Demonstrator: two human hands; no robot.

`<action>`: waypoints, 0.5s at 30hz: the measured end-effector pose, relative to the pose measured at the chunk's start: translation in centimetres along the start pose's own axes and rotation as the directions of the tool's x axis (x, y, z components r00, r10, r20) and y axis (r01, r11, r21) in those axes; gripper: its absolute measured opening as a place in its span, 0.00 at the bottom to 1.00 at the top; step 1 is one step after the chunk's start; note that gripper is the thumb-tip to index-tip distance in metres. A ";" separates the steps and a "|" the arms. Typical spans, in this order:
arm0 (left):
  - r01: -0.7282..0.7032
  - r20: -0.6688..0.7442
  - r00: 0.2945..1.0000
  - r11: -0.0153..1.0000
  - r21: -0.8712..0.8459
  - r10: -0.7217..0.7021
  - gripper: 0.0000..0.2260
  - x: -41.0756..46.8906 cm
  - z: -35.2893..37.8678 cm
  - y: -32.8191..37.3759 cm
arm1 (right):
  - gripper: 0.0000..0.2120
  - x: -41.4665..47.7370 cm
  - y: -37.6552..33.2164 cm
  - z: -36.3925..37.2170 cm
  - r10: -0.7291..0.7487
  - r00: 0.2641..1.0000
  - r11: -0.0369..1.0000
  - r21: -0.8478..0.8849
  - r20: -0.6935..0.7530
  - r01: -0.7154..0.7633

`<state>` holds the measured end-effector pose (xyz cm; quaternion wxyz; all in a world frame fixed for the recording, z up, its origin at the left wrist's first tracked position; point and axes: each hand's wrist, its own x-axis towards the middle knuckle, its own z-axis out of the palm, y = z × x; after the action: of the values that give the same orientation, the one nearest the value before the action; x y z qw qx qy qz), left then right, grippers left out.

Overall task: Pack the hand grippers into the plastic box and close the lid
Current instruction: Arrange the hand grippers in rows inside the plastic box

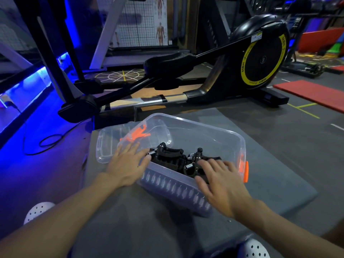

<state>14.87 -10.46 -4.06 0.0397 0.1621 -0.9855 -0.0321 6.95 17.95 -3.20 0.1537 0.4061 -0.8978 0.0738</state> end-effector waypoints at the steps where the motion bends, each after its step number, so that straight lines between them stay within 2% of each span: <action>1: 0.001 -0.007 1.000 1.000 0.013 -0.001 0.38 0.0 0.2 -0.2 | 0.22 0.0 -0.5 0.2 0.003 1.000 1.000 0.004 0.007 -0.003; 7: 0.006 -0.004 1.000 0.999 0.032 -0.006 0.38 -0.3 0.6 0.7 | 0.24 1.1 1.3 1.0 -0.014 0.999 1.000 -0.024 0.048 0.016; 15: -0.098 0.043 0.994 0.995 0.019 0.097 0.36 -1.4 0.3 3.3 | 0.28 3.7 7.5 1.5 -0.027 0.993 0.998 -0.045 0.116 0.032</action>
<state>15.13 -6.89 -4.17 0.0191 0.1133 -0.9931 -0.0233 -1.33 19.87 -3.45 0.1122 0.4193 -0.9005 0.0271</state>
